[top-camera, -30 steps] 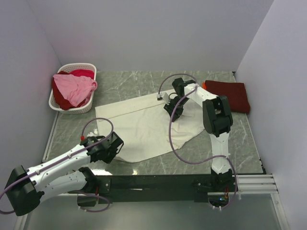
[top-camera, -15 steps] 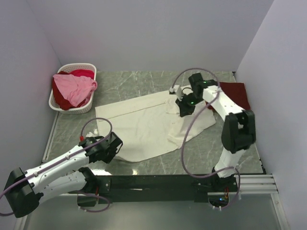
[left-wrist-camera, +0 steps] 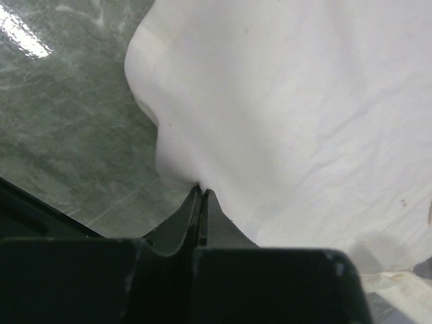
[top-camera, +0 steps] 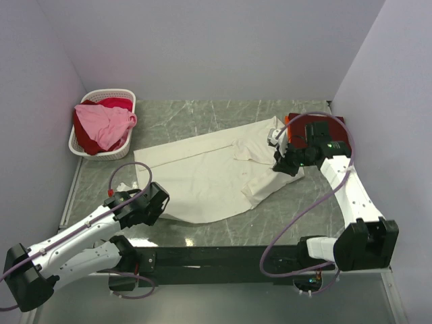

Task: Fold and stack the t-shirts
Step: Fold the tshirt

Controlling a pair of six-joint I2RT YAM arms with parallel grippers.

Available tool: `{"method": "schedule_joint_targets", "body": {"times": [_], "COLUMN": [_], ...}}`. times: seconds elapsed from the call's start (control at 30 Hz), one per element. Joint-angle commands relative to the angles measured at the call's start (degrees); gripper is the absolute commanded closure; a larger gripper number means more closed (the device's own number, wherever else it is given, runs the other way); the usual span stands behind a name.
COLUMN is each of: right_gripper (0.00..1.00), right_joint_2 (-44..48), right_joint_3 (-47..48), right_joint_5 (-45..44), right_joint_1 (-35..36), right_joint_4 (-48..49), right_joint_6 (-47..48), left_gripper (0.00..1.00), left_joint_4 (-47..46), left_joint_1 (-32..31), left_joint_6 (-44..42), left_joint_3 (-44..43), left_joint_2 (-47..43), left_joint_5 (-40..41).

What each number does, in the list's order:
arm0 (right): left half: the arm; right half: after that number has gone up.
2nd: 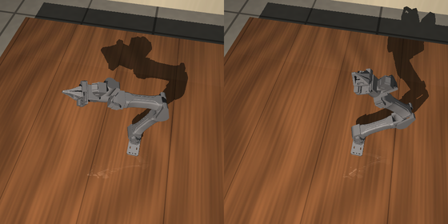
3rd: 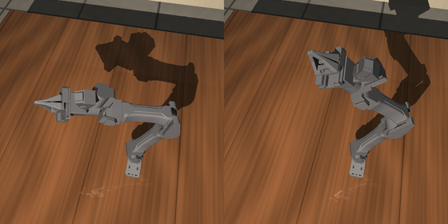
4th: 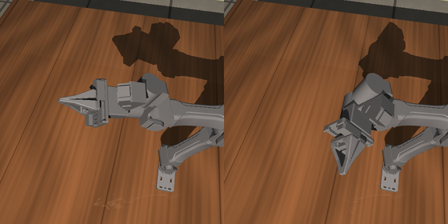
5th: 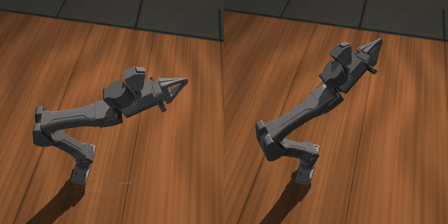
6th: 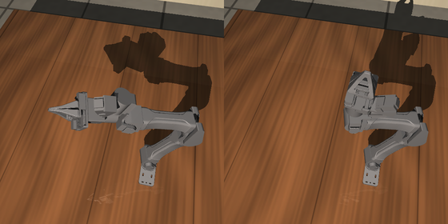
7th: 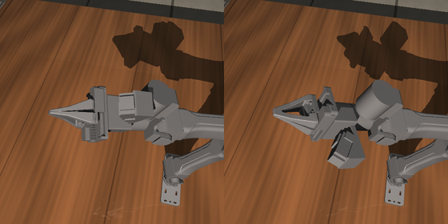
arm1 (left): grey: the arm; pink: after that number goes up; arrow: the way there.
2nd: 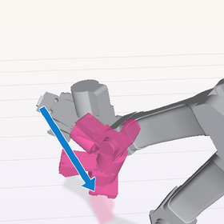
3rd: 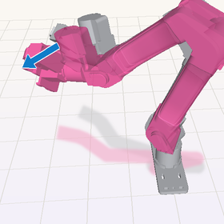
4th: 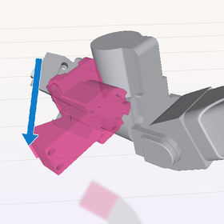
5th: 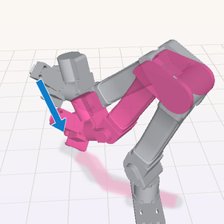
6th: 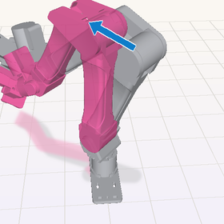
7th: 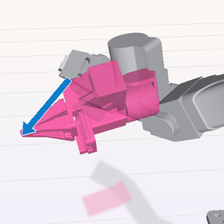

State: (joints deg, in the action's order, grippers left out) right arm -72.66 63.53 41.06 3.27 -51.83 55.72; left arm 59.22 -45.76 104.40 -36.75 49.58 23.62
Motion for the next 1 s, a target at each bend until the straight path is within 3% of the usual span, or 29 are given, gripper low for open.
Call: {"method": "schedule_joint_targets", "body": {"times": [0.0,0.13,0.4,0.6,0.97], "right_gripper": [1.0,1.0,1.0,1.0,1.0], "right_joint_2": [5.76,8.94,14.12,14.48,8.86], "right_joint_3": [-1.47,-2.44,-5.95,-8.69,-1.92], "right_joint_5": [2.97,3.41,4.73,4.29,6.05], "right_joint_1": [-1.94,-2.92,-7.31,-8.01,-8.54], "right_joint_4": [2.35,3.58,-3.1,3.13,10.43], "right_joint_6": [2.37,2.81,14.59,10.47,3.7], "left_gripper": [1.0,1.0,1.0,1.0,1.0], "left_joint_4": [0.9,-1.56,-2.97,-3.93,-4.99], "left_joint_1": [1.02,3.56,8.84,11.21,17.19], "left_joint_6": [0.28,-1.91,-6.22,-8.33,-12.81], "left_joint_3": [-2.97,-2.62,-3.67,-4.64,-4.99], "left_joint_2": [-0.98,-1.15,-1.33,-0.89,-0.45], "left_joint_5": [1.96,0.21,-1.38,-2.61,-3.66]}}
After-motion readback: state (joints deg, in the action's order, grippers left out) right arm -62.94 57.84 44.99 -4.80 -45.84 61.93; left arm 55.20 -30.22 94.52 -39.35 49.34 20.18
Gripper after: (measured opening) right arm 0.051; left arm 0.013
